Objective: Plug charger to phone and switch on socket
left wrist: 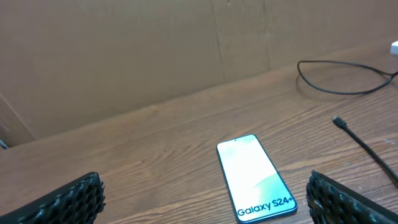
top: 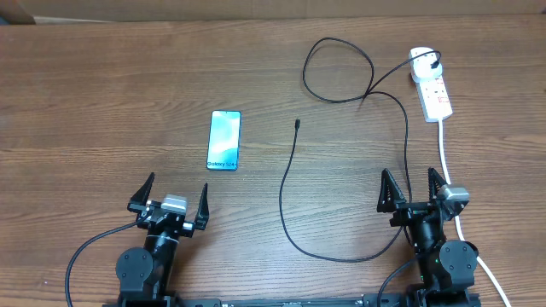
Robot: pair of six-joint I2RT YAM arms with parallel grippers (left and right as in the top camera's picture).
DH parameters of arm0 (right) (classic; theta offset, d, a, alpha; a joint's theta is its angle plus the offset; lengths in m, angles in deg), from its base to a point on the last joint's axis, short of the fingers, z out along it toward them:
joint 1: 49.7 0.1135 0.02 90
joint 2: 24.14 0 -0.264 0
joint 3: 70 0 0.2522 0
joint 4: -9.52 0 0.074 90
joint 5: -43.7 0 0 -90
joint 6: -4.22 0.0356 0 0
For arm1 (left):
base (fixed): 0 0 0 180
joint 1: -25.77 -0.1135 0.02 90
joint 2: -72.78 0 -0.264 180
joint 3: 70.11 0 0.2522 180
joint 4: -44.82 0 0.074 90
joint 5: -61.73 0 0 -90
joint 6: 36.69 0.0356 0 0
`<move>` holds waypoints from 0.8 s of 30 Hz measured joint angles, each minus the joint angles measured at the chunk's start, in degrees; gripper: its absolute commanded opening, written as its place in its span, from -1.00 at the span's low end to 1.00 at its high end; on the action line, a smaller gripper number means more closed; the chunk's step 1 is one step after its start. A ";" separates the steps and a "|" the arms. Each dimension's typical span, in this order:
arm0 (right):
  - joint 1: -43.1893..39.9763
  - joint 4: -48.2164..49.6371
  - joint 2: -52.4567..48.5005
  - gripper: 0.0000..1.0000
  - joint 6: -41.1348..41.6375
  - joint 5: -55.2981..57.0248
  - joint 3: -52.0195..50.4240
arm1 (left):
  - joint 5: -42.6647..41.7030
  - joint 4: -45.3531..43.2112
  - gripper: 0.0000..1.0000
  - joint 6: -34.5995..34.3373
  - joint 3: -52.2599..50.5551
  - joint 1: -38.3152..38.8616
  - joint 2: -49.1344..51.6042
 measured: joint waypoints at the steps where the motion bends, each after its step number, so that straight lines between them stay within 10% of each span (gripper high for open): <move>1: 0.00 0.00 0.00 1.00 0.00 0.00 0.00 | 0.00 -0.02 0.99 -0.83 0.00 0.00 0.00; 24: 0.00 1.03 0.00 0.99 0.02 -0.02 0.02 | -2.43 8.70 0.99 -9.49 18.47 0.00 13.75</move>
